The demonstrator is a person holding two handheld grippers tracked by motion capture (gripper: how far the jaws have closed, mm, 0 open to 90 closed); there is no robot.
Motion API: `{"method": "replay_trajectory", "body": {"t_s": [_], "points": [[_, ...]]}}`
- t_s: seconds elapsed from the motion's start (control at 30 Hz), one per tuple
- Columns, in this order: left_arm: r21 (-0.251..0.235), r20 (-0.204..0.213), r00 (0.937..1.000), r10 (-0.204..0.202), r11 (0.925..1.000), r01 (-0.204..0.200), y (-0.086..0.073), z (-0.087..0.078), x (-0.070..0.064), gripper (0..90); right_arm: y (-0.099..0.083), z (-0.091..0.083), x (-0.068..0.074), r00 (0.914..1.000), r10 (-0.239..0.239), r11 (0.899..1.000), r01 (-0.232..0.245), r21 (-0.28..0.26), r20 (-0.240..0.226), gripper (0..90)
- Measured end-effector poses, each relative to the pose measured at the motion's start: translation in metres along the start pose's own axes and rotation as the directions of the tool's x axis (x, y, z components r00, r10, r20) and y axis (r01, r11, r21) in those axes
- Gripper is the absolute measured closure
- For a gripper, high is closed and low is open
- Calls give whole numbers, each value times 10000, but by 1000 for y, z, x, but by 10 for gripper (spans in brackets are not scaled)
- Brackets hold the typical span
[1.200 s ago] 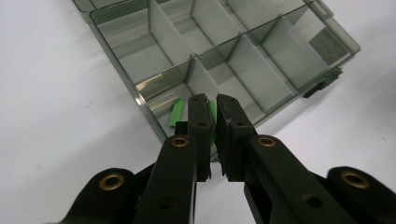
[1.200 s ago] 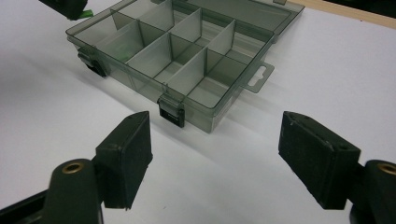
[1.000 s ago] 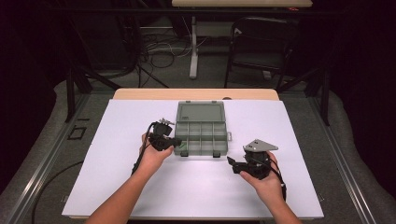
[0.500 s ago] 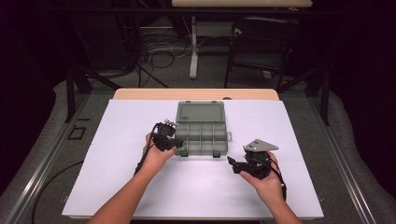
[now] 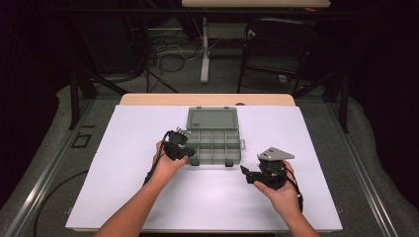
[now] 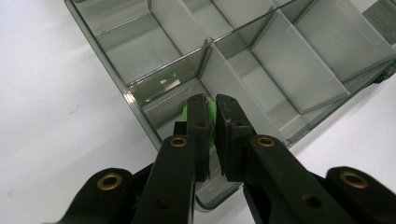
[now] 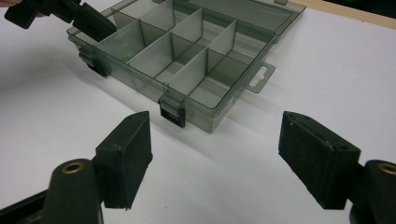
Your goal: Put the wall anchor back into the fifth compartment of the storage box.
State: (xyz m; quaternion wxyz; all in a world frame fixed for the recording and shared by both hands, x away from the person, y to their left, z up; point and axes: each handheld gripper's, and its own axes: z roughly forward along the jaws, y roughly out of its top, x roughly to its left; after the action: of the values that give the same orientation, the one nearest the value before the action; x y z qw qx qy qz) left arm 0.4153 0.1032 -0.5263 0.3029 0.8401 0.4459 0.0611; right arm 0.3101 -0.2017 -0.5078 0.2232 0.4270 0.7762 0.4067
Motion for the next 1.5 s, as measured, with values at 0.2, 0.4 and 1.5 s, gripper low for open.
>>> {"method": "replay_trajectory", "body": {"t_s": [0.2,0.4,1.5], "points": [[-141,9,10000,-52,9999,52,0,-3,-1,780,0,0,0,10000,7,10000,-7,5,0,253],[-469,131,9999,25,9989,-19,0,-15,-2,711,0,1,0,10000,-8,10000,8,13,26,253],[-1586,-170,9993,324,9867,-347,-2,-54,2,434,32,10,1,9995,-18,9974,40,715,-304,150]]}}
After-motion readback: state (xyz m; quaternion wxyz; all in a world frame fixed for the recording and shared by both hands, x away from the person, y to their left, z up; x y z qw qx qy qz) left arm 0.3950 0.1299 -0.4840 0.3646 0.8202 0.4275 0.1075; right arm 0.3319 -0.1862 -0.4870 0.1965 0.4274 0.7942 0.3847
